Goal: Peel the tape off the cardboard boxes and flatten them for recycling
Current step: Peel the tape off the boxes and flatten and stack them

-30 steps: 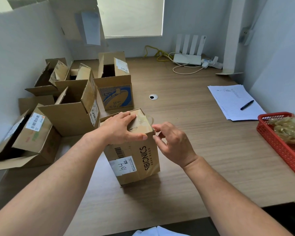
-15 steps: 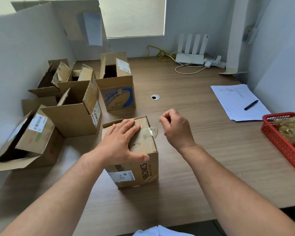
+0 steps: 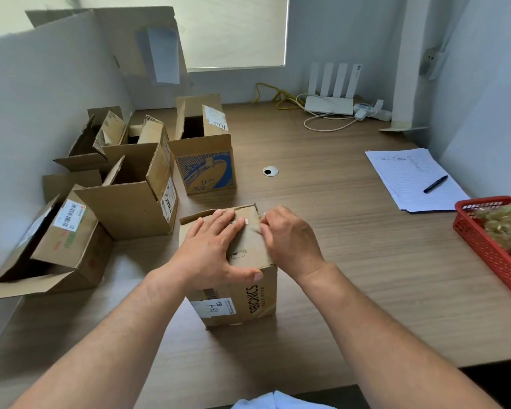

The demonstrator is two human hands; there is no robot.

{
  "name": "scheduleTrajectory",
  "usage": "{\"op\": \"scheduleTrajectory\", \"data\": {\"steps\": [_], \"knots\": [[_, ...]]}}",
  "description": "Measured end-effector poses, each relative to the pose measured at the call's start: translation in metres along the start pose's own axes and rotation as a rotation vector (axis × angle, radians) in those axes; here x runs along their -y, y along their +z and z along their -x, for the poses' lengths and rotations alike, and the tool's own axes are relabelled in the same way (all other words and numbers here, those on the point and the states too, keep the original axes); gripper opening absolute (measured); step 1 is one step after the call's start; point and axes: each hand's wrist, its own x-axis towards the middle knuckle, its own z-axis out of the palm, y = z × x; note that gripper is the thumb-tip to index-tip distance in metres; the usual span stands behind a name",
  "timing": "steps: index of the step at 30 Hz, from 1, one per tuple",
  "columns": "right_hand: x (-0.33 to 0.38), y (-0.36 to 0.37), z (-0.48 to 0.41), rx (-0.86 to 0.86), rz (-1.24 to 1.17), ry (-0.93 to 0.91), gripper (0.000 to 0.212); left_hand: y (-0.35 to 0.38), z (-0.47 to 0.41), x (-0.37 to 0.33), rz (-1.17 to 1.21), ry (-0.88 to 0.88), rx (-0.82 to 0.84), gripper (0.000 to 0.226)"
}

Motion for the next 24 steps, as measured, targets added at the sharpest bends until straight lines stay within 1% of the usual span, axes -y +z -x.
{"op": "scheduleTrajectory", "data": {"steps": [1,2,3,5,6,7,8,9,10,12,13,14,15,16,20,22,24], "knots": [[-0.002,0.002,-0.001,-0.017,-0.047,0.053,0.018,0.0,0.001,0.0,0.006,-0.004,0.003,0.143],[-0.004,0.005,-0.001,-0.032,-0.141,0.147,0.018,-0.001,0.001,0.001,0.012,-0.007,0.008,0.142],[-0.006,0.007,-0.002,-0.034,-0.282,0.279,0.017,-0.001,0.002,0.001,0.017,-0.008,0.009,0.142],[-0.007,0.007,-0.003,-0.012,-0.677,0.57,0.02,-0.001,0.002,0.001,0.023,-0.009,0.007,0.141],[-0.007,0.006,-0.002,0.004,-0.866,0.672,0.023,0.0,0.002,0.001,0.023,-0.009,0.006,0.141],[-0.007,0.005,-0.002,0.025,-0.999,0.725,0.025,0.001,0.002,0.001,0.019,-0.01,0.006,0.141],[-0.007,0.002,-0.001,0.052,-1.05,0.728,0.025,0.001,0.002,0.001,0.014,-0.01,0.005,0.14],[-0.006,-0.001,-0.001,0.077,-1.016,0.693,0.023,0.002,0.002,0.001,0.01,-0.011,0.004,0.14],[-0.006,-0.004,-0.002,0.103,-0.911,0.64,0.024,0.002,0.001,0.001,0.007,-0.011,0.002,0.14],[-0.006,-0.005,-0.002,0.125,-0.607,0.523,0.029,0.002,0.001,0.0,0.002,-0.012,0.001,0.14],[-0.005,-0.004,-0.002,0.11,-0.494,0.491,0.025,0.003,0.001,0.0,-0.001,-0.014,0.0,0.141],[-0.004,-0.003,-0.002,0.083,-0.467,0.484,0.018,0.003,0.002,0.0,-0.003,-0.015,-0.004,0.141],[-0.004,0.0,-0.002,0.062,-0.501,0.495,0.013,0.003,0.002,-0.001,-0.003,-0.016,-0.01,0.141],[-0.004,0.003,-0.001,0.047,-0.587,0.533,0.013,0.003,0.003,-0.001,-0.004,-0.017,-0.016,0.141],[-0.007,0.006,0.003,0.042,-1.006,0.765,0.019,0.002,0.005,0.0,0.007,-0.02,-0.035,0.142],[-0.004,0.004,0.005,0.04,-1.105,0.785,0.019,0.002,0.009,0.001,0.024,-0.016,-0.055,0.141],[0.001,0.0,0.004,0.011,-1.164,0.761,0.018,0.001,0.014,0.002,0.083,-0.026,-0.089,0.137]]}}
